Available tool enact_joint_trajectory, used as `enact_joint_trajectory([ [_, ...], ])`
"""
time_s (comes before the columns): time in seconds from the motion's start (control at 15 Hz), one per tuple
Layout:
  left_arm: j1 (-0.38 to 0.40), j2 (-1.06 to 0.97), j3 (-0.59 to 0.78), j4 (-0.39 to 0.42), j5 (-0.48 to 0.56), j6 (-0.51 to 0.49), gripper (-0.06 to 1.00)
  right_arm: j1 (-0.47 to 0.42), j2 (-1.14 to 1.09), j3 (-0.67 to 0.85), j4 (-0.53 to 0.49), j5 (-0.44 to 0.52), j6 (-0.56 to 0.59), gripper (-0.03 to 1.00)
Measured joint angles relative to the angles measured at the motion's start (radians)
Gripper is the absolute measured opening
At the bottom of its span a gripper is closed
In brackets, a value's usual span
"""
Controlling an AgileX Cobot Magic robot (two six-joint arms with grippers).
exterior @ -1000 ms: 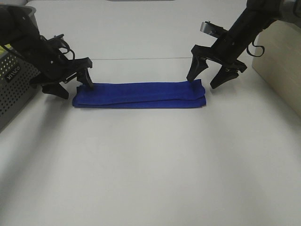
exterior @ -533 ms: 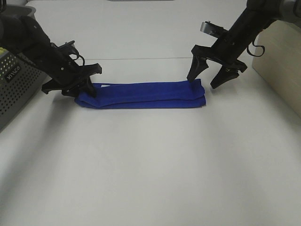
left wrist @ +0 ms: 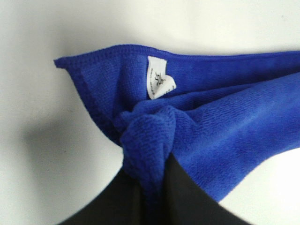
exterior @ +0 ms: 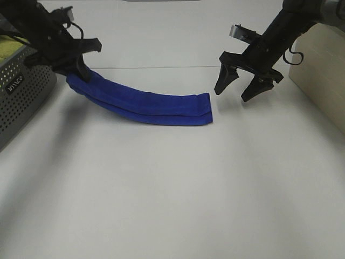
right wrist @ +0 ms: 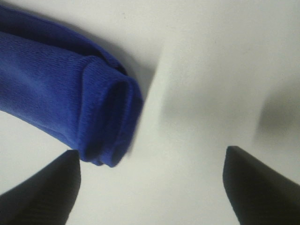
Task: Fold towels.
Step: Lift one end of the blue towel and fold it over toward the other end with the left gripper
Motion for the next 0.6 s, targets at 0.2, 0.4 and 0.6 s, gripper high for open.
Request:
enact_joint_trajectory([
  [0.2,-0.006,-0.024,-0.122,-0.009,0.101,-0.076,0.06,0.000,0.000,0.000,0.000,0.000,0.000,0.80],
  [0.4,-0.077,-0.021,-0.147,-0.136,0.092,-0.109,0.06,0.000,0.000,0.000,0.000,0.000,0.000,0.80],
  [0.6,-0.168,0.030,-0.147,-0.156,0.036,-0.155,0.06,0.000,0.000,0.000,0.003,0.000,0.000,0.80],
])
